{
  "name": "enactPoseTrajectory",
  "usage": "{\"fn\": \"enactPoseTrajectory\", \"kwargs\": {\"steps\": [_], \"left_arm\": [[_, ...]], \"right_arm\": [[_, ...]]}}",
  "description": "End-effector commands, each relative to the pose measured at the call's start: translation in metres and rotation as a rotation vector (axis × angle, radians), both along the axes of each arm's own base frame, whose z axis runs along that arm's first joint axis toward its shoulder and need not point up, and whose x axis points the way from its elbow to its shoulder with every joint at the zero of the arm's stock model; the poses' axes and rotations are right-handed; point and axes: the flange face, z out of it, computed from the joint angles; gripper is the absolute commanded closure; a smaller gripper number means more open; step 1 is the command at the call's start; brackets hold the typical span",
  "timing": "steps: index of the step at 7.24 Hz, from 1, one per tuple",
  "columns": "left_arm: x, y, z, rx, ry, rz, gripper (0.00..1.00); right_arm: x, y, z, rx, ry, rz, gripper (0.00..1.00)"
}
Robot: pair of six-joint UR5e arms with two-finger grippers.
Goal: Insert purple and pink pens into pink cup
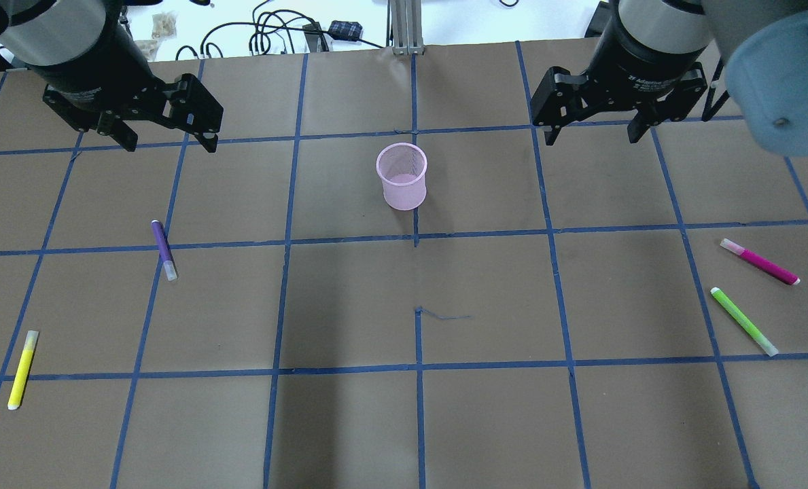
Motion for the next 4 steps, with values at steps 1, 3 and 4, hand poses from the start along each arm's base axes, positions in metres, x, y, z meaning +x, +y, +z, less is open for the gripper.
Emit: {"fn": "enactPoseTrajectory", "kwargs": {"steps": [1, 3, 4], "left_arm": [[0.000, 0.000, 0.000, 0.001, 0.000, 0.000, 0.00], [0.000, 0.000, 0.000, 0.001, 0.000, 0.000, 0.00], [0.000, 0.000, 0.000, 0.001, 0.000, 0.000, 0.00]], "right_arm": [[-0.001, 0.000, 0.001, -0.003, 0.007, -0.001, 0.00], [-0.003, 0.000, 0.001, -0.003, 0.008, 0.001, 0.03], [-0.011, -0.004, -0.002, 0.003, 0.013, 0.020, 0.00]]}}
